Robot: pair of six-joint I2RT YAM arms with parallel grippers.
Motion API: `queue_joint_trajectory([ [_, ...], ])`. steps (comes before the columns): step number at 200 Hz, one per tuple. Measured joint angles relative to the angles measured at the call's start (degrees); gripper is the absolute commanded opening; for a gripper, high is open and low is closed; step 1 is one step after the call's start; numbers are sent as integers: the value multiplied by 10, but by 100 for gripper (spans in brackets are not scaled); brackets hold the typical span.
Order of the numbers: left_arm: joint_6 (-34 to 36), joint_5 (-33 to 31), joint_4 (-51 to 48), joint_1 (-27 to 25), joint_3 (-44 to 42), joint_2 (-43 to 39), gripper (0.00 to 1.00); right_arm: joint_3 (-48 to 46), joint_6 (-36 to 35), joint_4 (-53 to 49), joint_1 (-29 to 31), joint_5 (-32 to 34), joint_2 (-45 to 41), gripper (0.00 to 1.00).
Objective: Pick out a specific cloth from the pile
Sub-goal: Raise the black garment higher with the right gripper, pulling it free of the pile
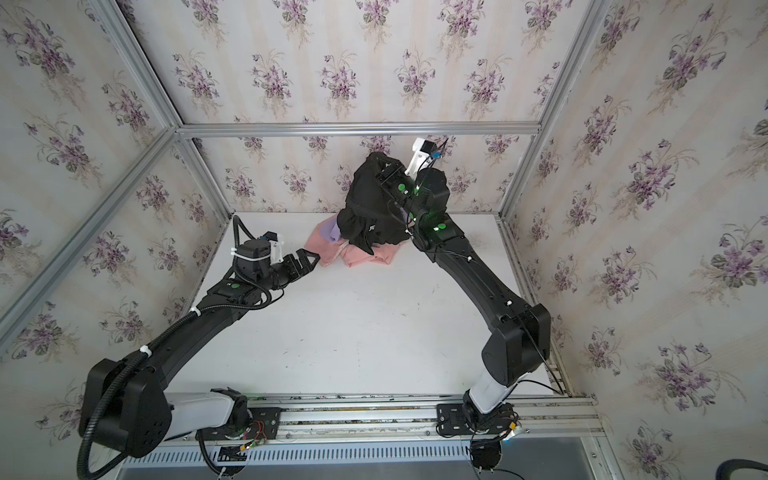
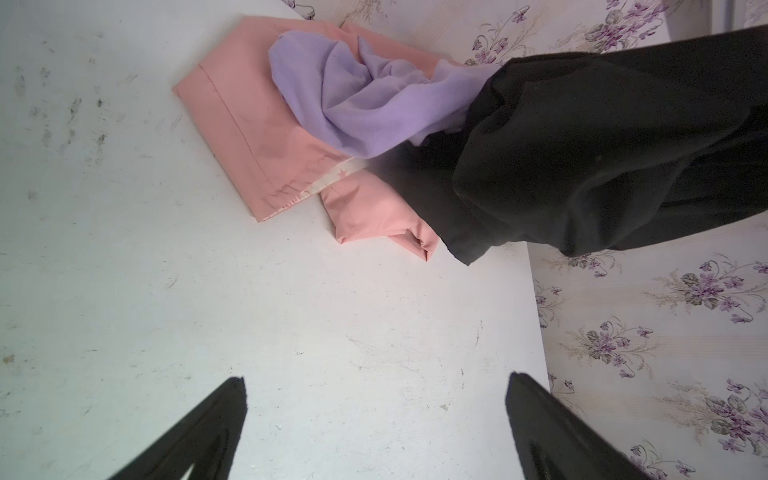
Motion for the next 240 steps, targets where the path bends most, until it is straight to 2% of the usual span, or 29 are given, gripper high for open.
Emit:
queue_joint_trajectory([
  [135,15,-3,-2,0,-4,-59,100,0,-58,-12,20,27,-82,0],
  [240,15,-22,-2,0,-11,-89,100,0,-136,-26,50,65,-148,0],
])
